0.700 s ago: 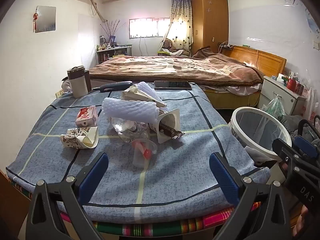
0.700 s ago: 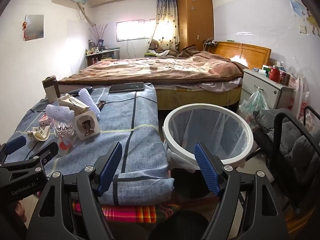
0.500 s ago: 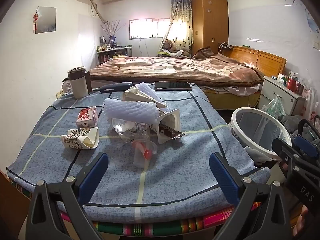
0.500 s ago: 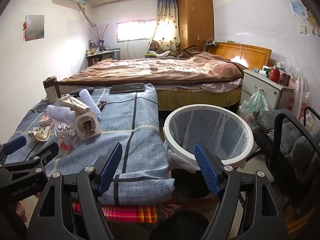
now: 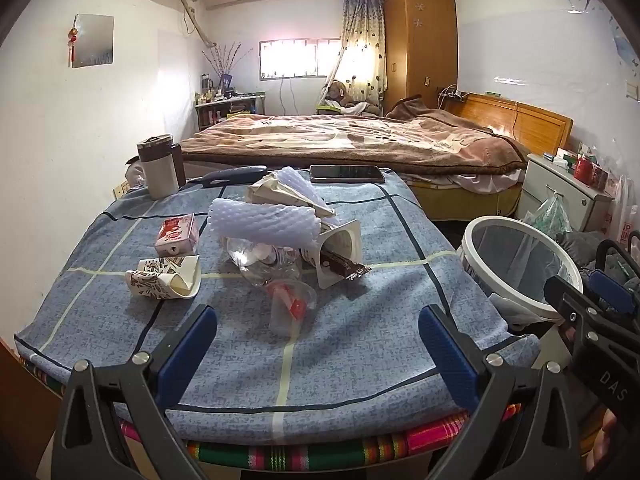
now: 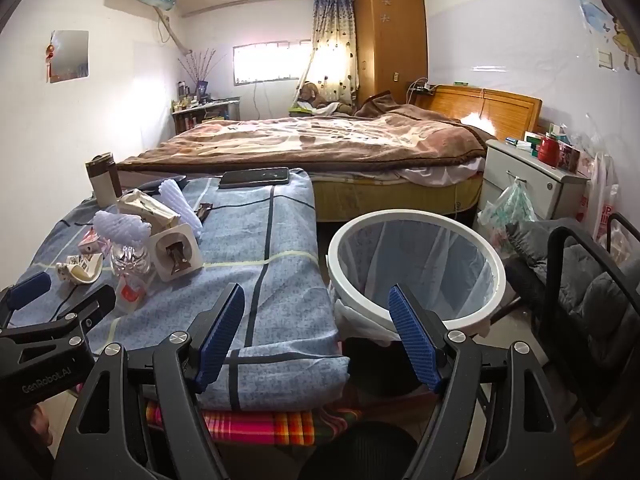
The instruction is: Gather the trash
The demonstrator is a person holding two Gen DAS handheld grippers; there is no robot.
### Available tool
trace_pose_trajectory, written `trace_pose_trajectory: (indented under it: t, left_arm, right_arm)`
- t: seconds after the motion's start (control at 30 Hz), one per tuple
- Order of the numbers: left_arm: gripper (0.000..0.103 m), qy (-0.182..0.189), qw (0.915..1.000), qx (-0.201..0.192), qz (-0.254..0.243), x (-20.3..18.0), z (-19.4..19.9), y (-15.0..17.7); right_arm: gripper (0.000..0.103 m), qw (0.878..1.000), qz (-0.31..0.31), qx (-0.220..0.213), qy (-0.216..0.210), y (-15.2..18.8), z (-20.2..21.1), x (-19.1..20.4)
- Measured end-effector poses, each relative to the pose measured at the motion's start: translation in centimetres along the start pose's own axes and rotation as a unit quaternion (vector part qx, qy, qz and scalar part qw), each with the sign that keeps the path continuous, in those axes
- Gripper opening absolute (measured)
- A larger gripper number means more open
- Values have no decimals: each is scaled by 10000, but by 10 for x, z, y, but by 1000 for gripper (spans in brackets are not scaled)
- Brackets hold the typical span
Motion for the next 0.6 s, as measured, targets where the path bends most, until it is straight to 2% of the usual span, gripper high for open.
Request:
trace_pose_trajectory:
  t: [0.6]
  left_arm:
    - [102,16,10000,-6,-7,2,3,3]
  right_arm:
    - [76,10000,10,-5,-14,-3,1,-1]
Point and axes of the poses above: each gripper's, at about its wrist camera, not at the fingertips, and z roughly against the way its jaws point, x to its left, y to its underside, the point moved 9 cm from there along -z, roughly the way its jaws point, and after that the axes turned 14 degrees about y, right-handed, at the moved point
